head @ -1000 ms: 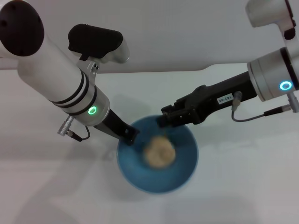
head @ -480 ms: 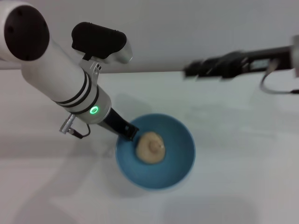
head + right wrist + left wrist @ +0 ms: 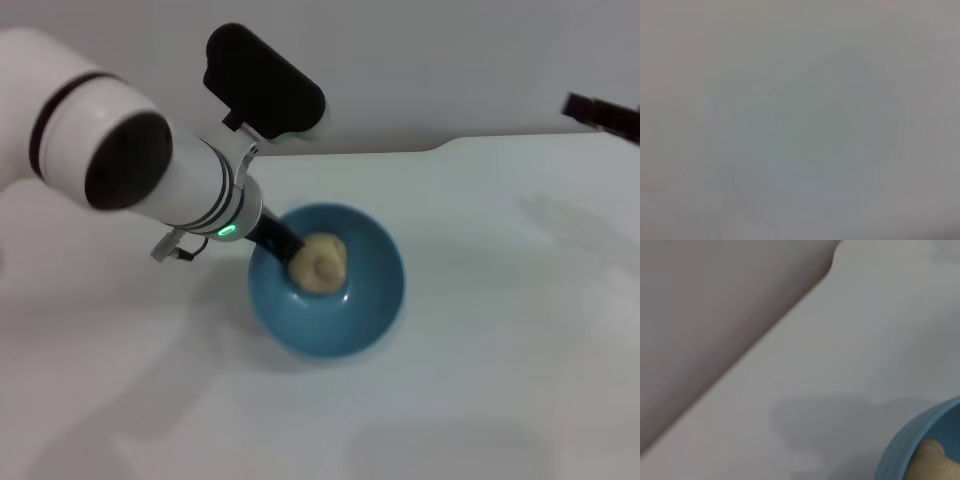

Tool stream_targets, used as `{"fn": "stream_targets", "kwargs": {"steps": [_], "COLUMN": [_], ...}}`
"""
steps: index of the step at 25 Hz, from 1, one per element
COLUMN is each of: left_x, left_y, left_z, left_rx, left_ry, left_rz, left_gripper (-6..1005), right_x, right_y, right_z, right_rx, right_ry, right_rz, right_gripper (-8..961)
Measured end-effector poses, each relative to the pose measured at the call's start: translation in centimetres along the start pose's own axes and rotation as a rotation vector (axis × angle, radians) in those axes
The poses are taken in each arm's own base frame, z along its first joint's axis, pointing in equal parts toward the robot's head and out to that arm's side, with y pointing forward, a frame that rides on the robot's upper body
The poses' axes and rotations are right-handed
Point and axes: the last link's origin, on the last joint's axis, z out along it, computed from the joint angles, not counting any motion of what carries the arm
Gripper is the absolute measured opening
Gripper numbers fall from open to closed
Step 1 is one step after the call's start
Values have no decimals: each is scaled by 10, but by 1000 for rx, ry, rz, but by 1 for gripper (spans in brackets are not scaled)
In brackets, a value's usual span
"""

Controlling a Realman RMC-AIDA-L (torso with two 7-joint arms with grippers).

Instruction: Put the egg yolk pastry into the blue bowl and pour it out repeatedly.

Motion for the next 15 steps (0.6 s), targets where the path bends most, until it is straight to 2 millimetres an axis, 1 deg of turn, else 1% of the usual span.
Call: {"fn": "stream_targets", "kwargs": {"steps": [3, 4, 5, 6, 7, 9, 12, 15], "left_x": [3, 4, 5, 7, 8, 8, 7, 0], "left_y": [3, 5, 7, 8, 9, 9, 12, 17], "left_z": [-4, -6, -9, -13, -17, -20, -33, -44], "left_rx": [61, 78, 81, 81, 82, 83, 100, 140], "left_ry": [62, 94, 127, 175, 214, 236, 355, 517], "left_rz": [57, 72, 76, 75, 79, 84, 119, 141], "left_gripper": [9, 8, 8, 7, 7, 6, 5, 4], "right_x": [13, 16, 24, 27, 29, 31, 35, 36], "right_y": [-14, -18, -26, -28, -31, -33, -36, -38], "right_z": [-13, -16, -24, -27, -30, -33, -40, -43], "right_rx": [35, 45, 69, 79, 88, 95, 111, 118], "right_ry": [-22, -24, -27, -31, -35, -38, -43, -51], "right_rz": [41, 56, 93, 104, 116, 123, 135, 142], "right_gripper": [394, 394, 394, 394, 394, 394, 394, 394]}}
